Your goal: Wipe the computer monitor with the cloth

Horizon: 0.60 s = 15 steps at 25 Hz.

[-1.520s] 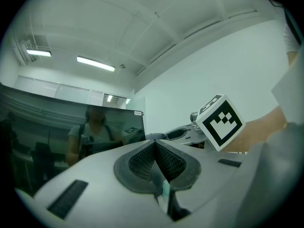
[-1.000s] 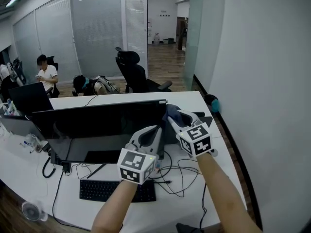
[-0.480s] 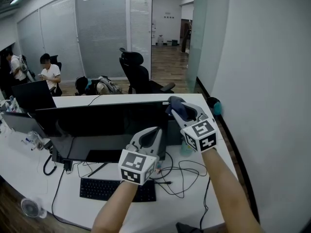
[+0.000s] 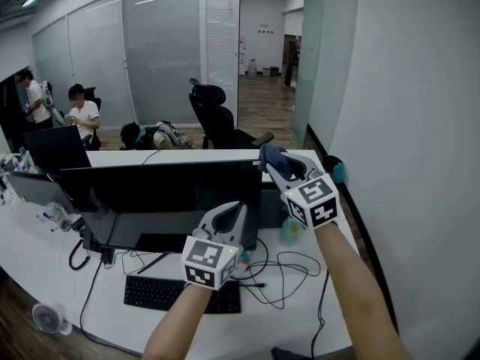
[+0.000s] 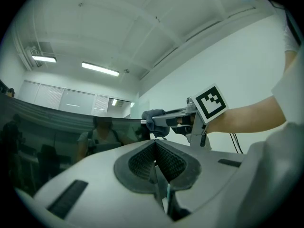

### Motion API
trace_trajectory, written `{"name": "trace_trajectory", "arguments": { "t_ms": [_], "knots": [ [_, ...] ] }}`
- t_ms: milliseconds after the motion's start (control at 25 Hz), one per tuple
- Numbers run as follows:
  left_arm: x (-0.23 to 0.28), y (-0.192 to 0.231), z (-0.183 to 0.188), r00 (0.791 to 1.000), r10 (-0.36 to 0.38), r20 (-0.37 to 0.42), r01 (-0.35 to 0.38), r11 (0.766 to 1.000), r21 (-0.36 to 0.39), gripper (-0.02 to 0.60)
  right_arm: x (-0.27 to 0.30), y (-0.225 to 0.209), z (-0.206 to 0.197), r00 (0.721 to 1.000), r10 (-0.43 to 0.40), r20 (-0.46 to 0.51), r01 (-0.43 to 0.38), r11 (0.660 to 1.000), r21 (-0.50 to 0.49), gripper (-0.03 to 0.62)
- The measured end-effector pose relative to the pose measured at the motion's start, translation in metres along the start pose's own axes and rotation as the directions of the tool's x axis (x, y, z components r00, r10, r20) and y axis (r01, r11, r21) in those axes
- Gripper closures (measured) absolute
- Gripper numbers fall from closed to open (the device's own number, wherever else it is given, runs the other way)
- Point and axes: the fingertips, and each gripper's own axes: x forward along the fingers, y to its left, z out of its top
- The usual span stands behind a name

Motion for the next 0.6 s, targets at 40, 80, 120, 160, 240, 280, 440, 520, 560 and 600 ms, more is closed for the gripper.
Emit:
{"name": "trace_trajectory", "arguments": {
  "t_ms": [40, 80, 120, 160, 240, 280, 440, 520, 560, 600],
  "knots": [
    [-0.001, -0.001, -0.001, 1.000, 0.001, -0.003, -0.001, 1.000, -0.001, 0.574, 0.001, 0.000, 0.001, 1.000, 0.003, -0.005, -0.003, 1.000, -0.014, 0.464],
    [-0.001, -0.001, -0.002, 1.000, 0.002, -0.005, -0.002, 1.000, -0.002, 0.574, 0.001, -0.001, 0.003, 1.000, 0.005, -0.007, -0.005, 0.999, -0.032, 0.464],
    [-0.002, -0.001, -0.003, 1.000, 0.005, -0.007, -0.005, 1.000, -0.003, 0.574, 0.001, -0.002, 0.006, 1.000, 0.007, -0.004, -0.007, 0.999, -0.049, 0.464],
    [-0.003, -0.001, -0.004, 1.000, 0.010, -0.008, -0.010, 1.000, -0.005, 0.574, 0.002, -0.003, 0.009, 1.000, 0.010, -0.002, -0.011, 0.998, -0.063, 0.464],
    [-0.005, 0.002, -0.007, 1.000, 0.023, -0.010, -0.023, 1.000, -0.010, 0.574, 0.006, -0.002, 0.014, 0.999, 0.027, -0.021, -0.029, 0.995, -0.091, 0.465],
    [-0.006, 0.003, -0.009, 0.999, 0.030, -0.010, -0.030, 0.999, -0.015, 0.574, 0.008, -0.001, 0.015, 0.999, 0.035, -0.040, -0.039, 0.993, -0.112, 0.465],
    [-0.011, 0.007, -0.012, 0.999, 0.053, -0.013, -0.053, 0.998, -0.030, 0.574, 0.013, 0.000, 0.021, 0.995, 0.056, -0.081, -0.072, 0.975, -0.209, 0.465],
    [-0.012, 0.010, -0.011, 0.998, 0.062, -0.013, -0.062, 0.998, -0.031, 0.574, 0.014, 0.003, 0.025, 0.994, 0.064, -0.083, -0.082, 0.968, -0.237, 0.465],
    [-0.012, 0.012, -0.010, 0.998, 0.066, -0.011, -0.066, 0.997, -0.031, 0.574, 0.015, 0.004, 0.027, 0.994, 0.066, -0.083, -0.085, 0.965, -0.247, 0.465],
    [-0.013, 0.013, -0.009, 0.998, 0.069, -0.007, -0.069, 0.997, -0.032, 0.574, 0.015, 0.006, 0.029, 0.994, 0.067, -0.084, -0.087, 0.963, -0.256, 0.465]
  ]
}}
